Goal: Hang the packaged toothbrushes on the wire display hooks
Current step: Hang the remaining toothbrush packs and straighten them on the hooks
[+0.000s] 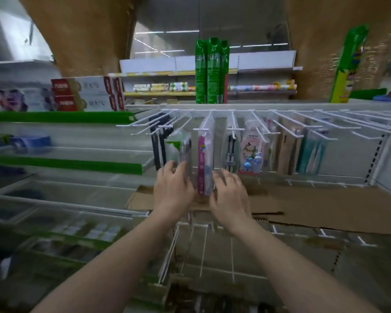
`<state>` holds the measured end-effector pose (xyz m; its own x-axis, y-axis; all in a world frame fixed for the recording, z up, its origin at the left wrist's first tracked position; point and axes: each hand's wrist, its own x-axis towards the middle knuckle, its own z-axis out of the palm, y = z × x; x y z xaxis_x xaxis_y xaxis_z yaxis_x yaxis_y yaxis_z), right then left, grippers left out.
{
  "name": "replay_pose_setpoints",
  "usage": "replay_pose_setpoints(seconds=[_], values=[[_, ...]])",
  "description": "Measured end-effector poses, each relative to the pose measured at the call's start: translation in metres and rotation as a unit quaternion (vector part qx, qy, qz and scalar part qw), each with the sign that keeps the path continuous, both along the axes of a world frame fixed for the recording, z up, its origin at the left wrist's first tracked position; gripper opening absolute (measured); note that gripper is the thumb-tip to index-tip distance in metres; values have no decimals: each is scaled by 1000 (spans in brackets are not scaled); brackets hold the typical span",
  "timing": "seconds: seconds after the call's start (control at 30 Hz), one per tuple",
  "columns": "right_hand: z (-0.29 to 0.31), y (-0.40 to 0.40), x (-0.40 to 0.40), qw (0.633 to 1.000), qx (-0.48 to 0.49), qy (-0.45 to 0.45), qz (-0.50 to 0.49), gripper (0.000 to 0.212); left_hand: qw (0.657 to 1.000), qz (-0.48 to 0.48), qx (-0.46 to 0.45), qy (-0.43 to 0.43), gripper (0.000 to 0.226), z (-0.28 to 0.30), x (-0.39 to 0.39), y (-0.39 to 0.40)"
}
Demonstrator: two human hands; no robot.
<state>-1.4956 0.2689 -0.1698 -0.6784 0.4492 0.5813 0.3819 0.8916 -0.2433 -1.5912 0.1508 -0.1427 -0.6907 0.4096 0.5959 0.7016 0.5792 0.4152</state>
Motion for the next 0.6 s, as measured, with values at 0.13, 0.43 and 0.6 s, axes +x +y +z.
replay_pose_setpoints(seconds=[0.13, 0.43, 0.6], values=[[8, -10, -21, 1000, -3, 21, -9, 58, 998, -12, -47, 25, 69, 8, -21, -7], [23, -13, -63, 997, 19, 62, -52, 67, 994, -97, -53, 16, 75, -2, -69, 13], [21, -6, -85, 993, 36, 88, -66, 72, 989, -135, 16, 66, 71, -13, -91, 23]])
